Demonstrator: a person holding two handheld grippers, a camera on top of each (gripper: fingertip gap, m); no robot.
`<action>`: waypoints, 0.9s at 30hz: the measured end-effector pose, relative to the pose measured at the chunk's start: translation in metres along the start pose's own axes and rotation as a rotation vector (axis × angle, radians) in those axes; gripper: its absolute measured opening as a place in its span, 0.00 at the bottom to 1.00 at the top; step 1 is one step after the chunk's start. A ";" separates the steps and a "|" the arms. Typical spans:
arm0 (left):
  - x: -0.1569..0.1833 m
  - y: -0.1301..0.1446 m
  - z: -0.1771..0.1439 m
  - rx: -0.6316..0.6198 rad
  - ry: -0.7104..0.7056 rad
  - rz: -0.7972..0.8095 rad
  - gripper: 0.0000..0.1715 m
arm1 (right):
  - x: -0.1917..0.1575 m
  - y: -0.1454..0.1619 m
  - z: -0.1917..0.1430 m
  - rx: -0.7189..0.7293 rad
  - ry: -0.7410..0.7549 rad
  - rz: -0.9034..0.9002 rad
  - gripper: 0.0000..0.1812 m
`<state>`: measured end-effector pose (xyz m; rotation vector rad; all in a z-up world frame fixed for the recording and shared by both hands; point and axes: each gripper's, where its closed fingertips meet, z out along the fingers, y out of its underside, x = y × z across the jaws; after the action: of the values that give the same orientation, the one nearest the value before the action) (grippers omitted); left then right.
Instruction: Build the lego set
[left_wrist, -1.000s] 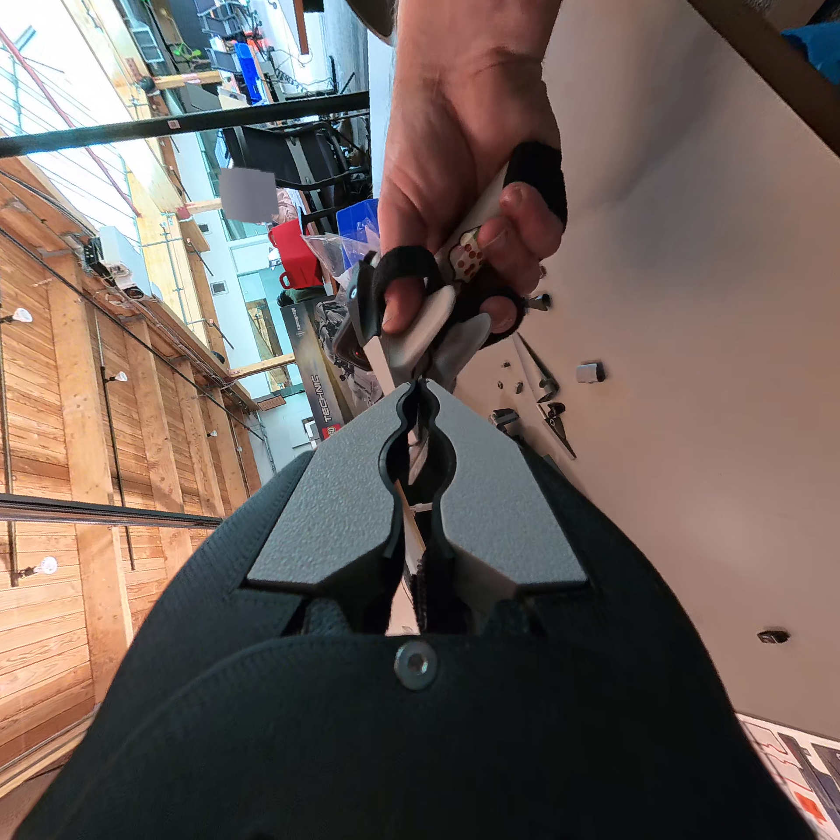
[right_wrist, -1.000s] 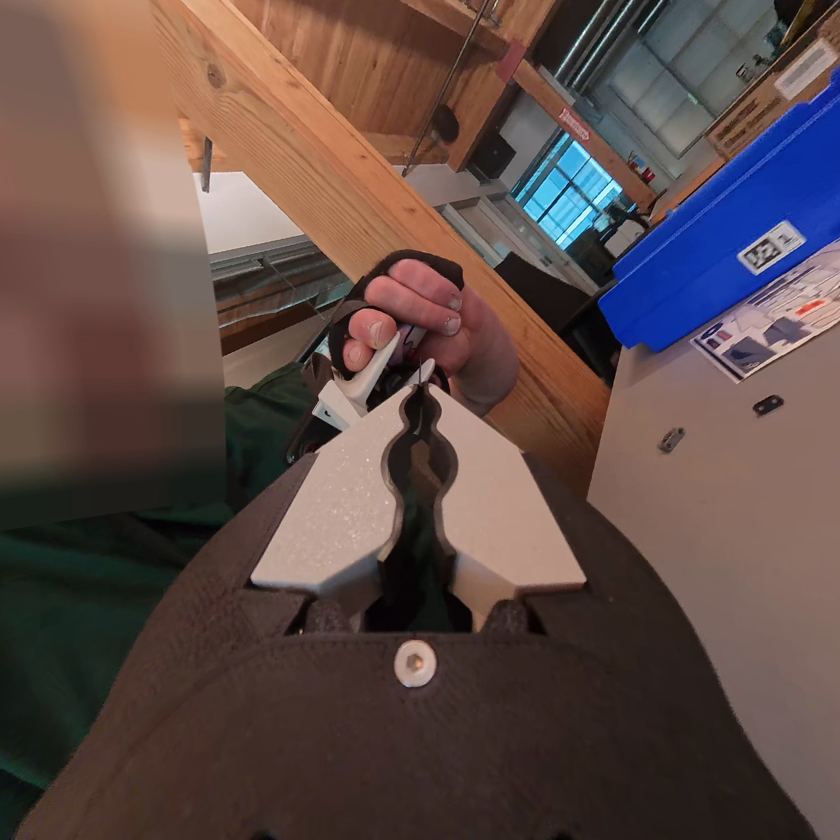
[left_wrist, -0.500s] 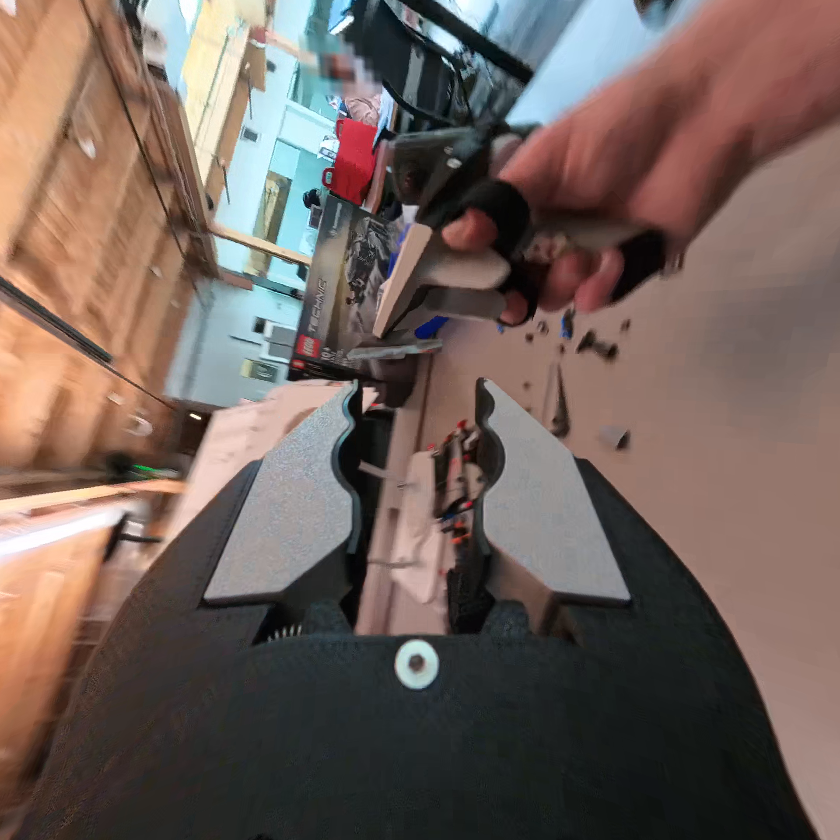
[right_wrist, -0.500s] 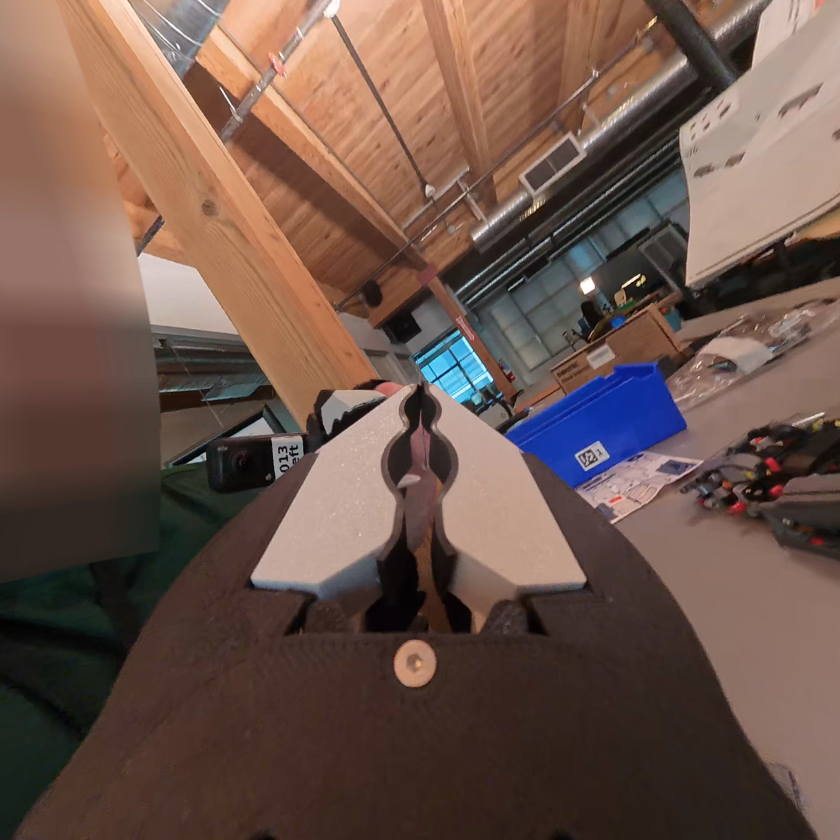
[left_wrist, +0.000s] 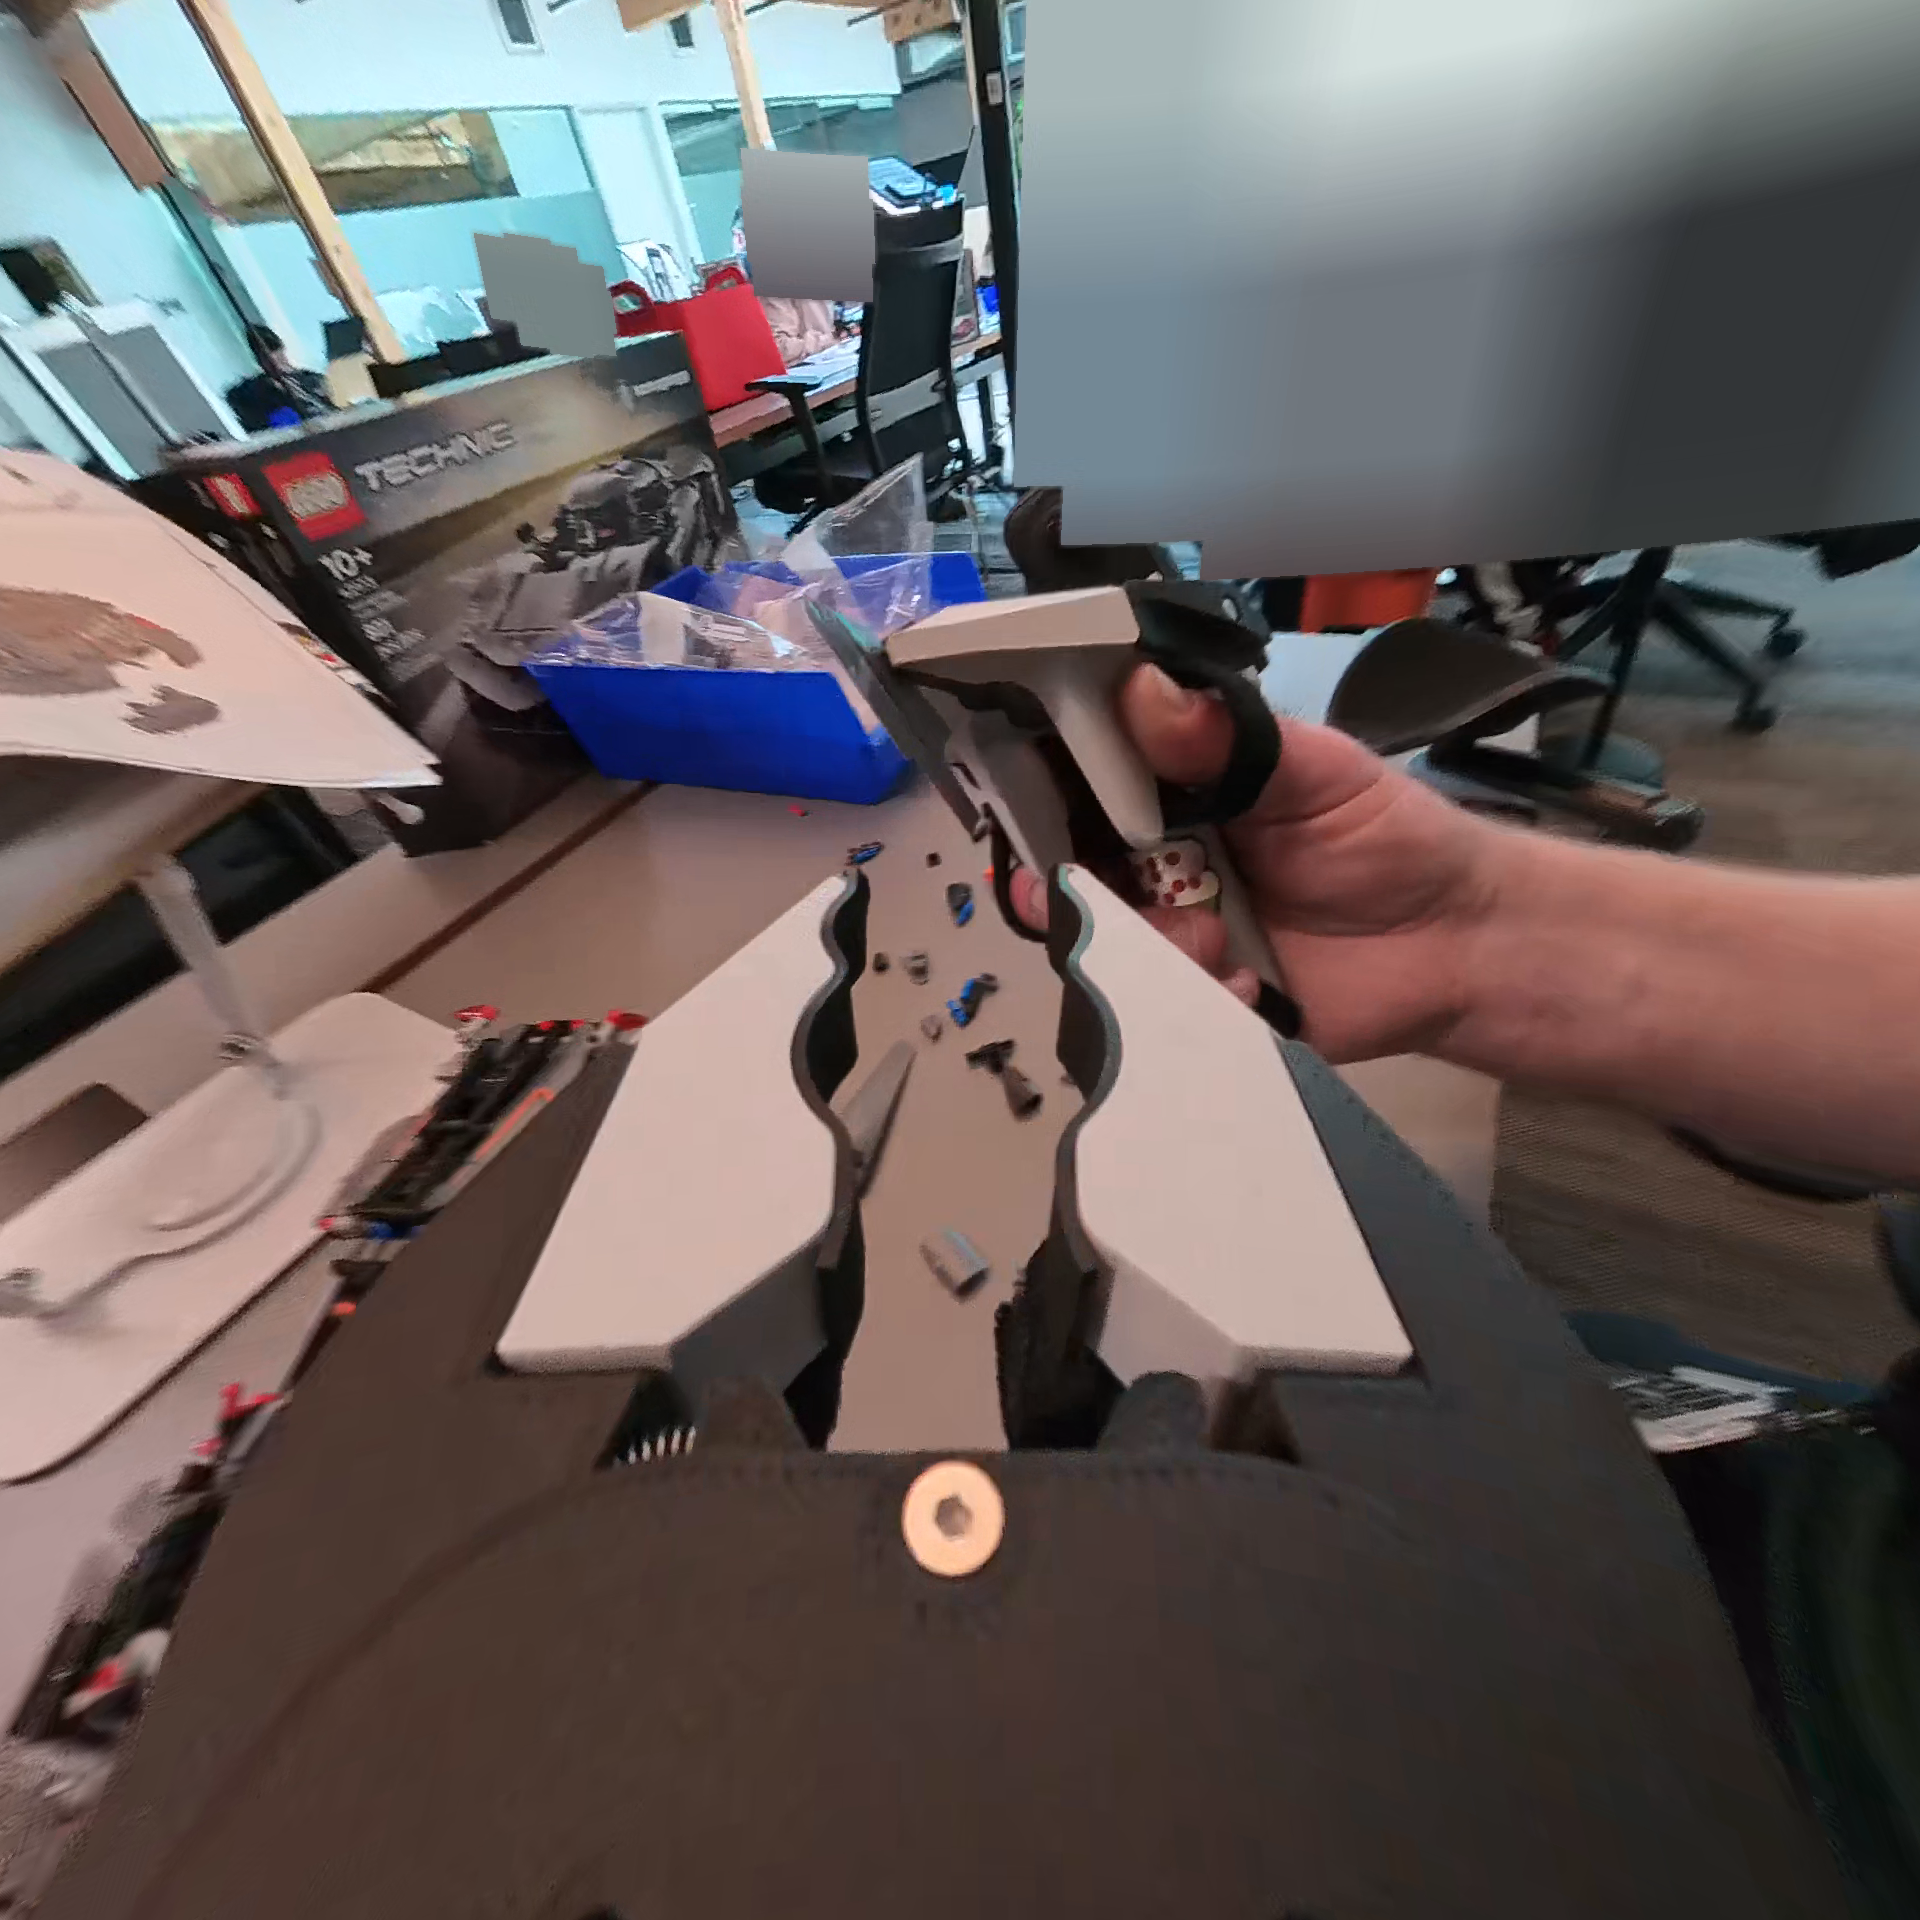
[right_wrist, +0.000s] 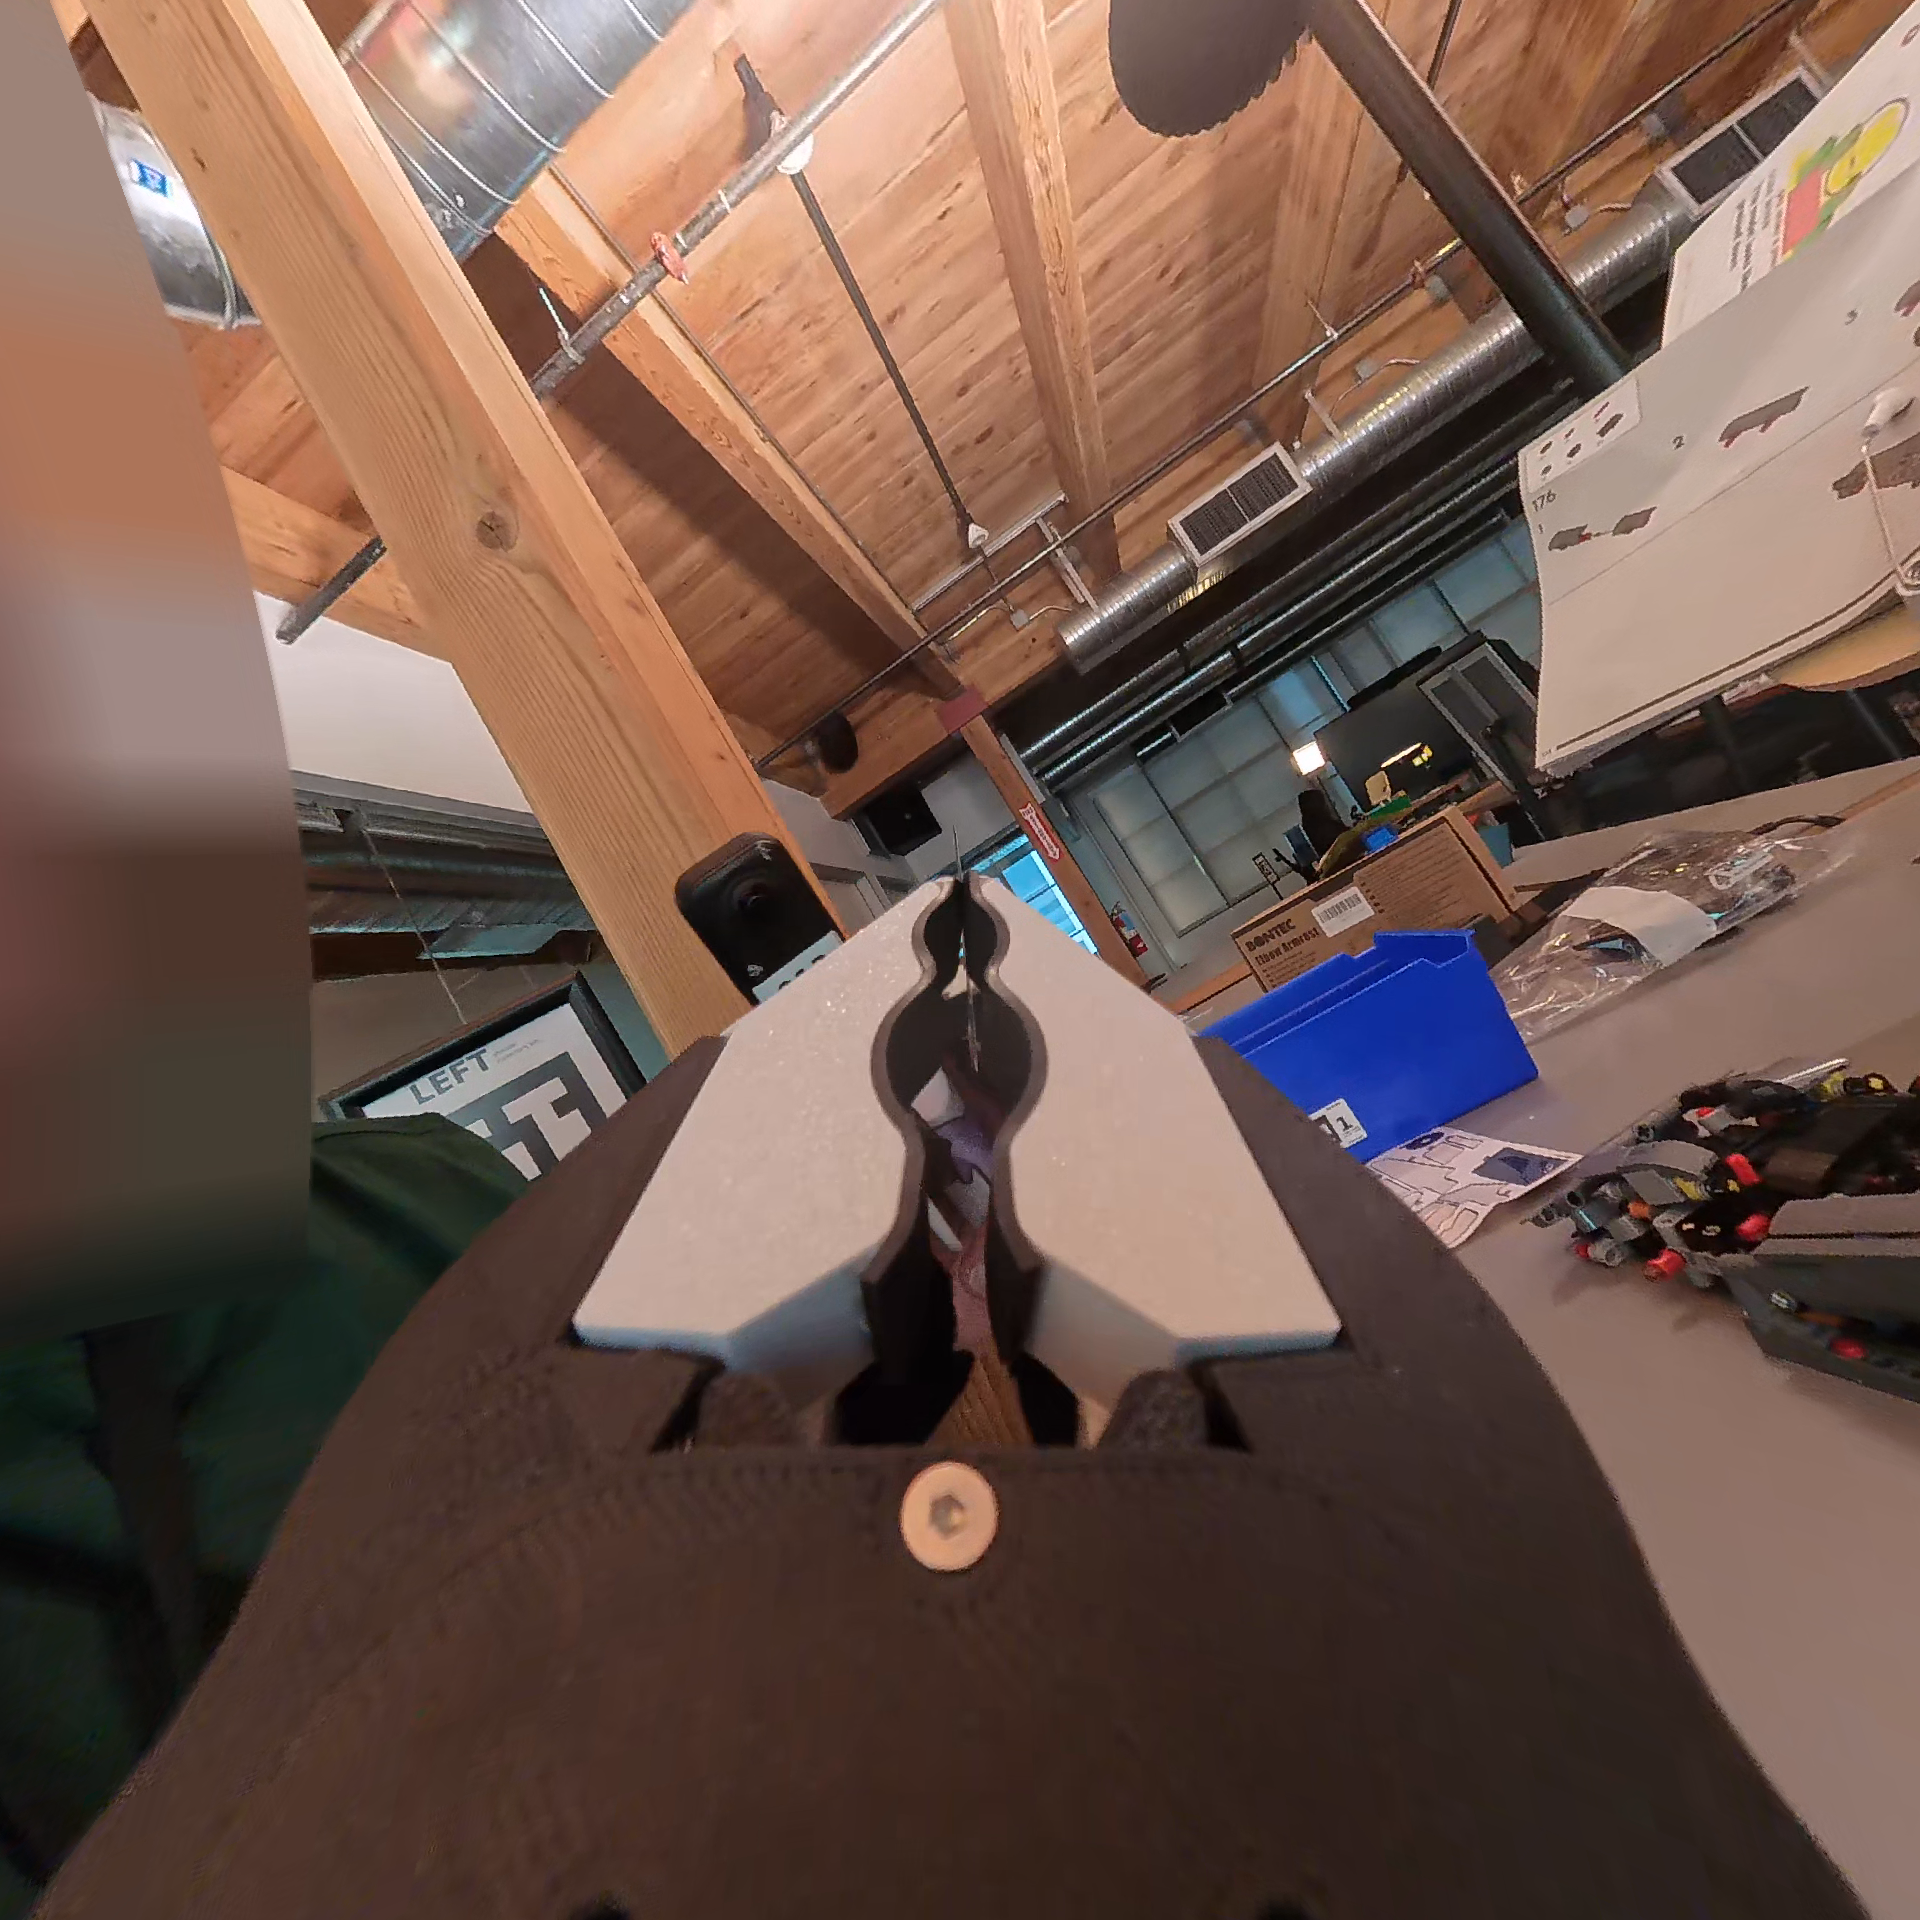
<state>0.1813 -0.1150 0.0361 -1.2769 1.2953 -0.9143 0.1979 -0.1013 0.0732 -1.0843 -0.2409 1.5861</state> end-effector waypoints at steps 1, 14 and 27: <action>0.001 0.001 0.002 0.008 0.018 -0.039 0.19 | 0.000 0.000 0.000 0.003 -0.001 -0.003 0.00; 0.004 -0.004 0.011 0.117 0.162 -0.298 0.03 | -0.003 0.000 0.002 0.023 -0.010 -0.025 0.00; 0.005 -0.005 0.008 0.091 0.234 -0.328 0.00 | 0.000 0.004 0.001 -0.014 0.016 -0.038 0.04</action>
<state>0.1907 -0.1189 0.0386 -1.3649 1.2237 -1.3730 0.1941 -0.1020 0.0706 -1.0972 -0.2604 1.5431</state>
